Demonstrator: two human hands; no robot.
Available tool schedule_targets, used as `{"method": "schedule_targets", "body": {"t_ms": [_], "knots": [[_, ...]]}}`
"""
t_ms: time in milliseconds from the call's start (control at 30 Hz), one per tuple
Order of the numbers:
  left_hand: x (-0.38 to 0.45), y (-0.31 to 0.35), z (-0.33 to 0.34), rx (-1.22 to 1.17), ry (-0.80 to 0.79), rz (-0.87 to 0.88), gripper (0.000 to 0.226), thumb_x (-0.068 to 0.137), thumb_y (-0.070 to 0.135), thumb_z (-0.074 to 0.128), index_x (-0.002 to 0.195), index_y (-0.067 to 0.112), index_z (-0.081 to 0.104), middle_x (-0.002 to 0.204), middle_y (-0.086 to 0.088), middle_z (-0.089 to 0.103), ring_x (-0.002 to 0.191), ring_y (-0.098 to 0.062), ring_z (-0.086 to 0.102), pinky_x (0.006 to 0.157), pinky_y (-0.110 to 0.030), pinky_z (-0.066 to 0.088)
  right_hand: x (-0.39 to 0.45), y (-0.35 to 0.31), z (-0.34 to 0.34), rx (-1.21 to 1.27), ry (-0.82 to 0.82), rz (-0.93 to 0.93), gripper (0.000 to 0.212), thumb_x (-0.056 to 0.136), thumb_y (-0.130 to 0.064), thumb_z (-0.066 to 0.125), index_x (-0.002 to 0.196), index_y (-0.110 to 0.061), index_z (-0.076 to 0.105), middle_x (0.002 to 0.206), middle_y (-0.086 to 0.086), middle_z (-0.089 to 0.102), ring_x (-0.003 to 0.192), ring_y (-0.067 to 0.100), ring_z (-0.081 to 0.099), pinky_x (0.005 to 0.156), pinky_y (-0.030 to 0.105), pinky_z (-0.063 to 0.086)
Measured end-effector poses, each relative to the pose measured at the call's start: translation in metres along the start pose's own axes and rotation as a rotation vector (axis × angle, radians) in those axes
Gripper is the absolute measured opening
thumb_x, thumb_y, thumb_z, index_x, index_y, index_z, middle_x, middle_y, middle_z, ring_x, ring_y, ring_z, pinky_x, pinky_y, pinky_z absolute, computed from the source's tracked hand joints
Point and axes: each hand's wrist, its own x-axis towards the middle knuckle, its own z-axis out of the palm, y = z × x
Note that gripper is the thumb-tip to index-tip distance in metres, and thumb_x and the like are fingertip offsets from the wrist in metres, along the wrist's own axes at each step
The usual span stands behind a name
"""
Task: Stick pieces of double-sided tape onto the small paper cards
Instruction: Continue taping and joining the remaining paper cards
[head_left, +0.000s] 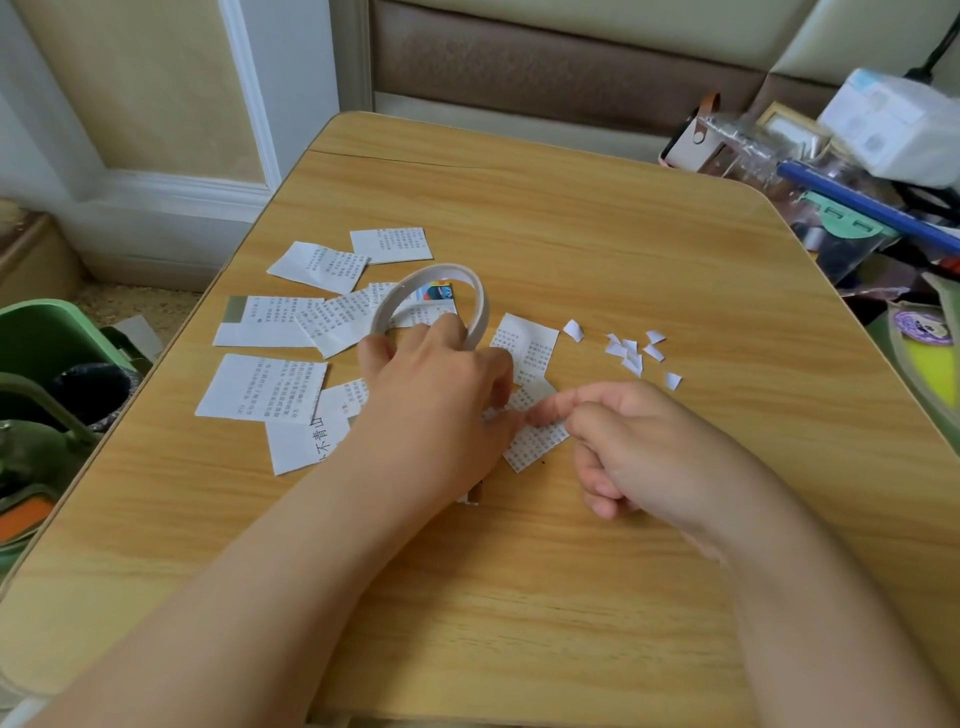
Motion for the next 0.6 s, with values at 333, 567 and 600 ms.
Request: {"method": "schedule_targets", "body": {"t_ms": [333,567,600], "knots": [[0.006,0.002,0.002,-0.025,-0.034,-0.101,0.023,0.078,0.054,0.063,0.077,0.035,0.05,0.075,0.013,0.027,0.091,-0.015,0.032,0.087,-0.037,0.019,-0.007,0.001,0.003,-0.211,0.114,-0.108,0.032,0.092,-0.019,0.035,0.096,-0.037,0.062,0.04,-0.012,0.05,0.044,0.012,0.053,0.051,0.027,0.044],[0.009,0.003,0.0,-0.023,-0.093,-0.128,0.021,0.078,0.053,0.06,0.079,0.035,0.05,0.076,0.013,0.027,0.093,-0.016,0.031,0.092,-0.04,0.021,-0.015,-0.003,0.013,-0.49,0.369,-0.204,0.038,0.092,-0.022,0.036,0.113,-0.038,0.063,0.051,-0.009,0.043,0.048,0.007,0.038,0.048,0.026,0.031],[0.009,0.003,0.0,-0.022,-0.097,-0.127,0.02,0.078,0.052,0.06,0.08,0.035,0.05,0.077,0.012,0.027,0.094,-0.016,0.031,0.092,-0.04,0.02,-0.016,-0.005,0.015,-0.513,0.387,-0.201,0.038,0.093,-0.023,0.035,0.115,-0.038,0.061,0.059,-0.009,0.048,0.056,0.009,0.044,0.053,0.026,0.036]]}}
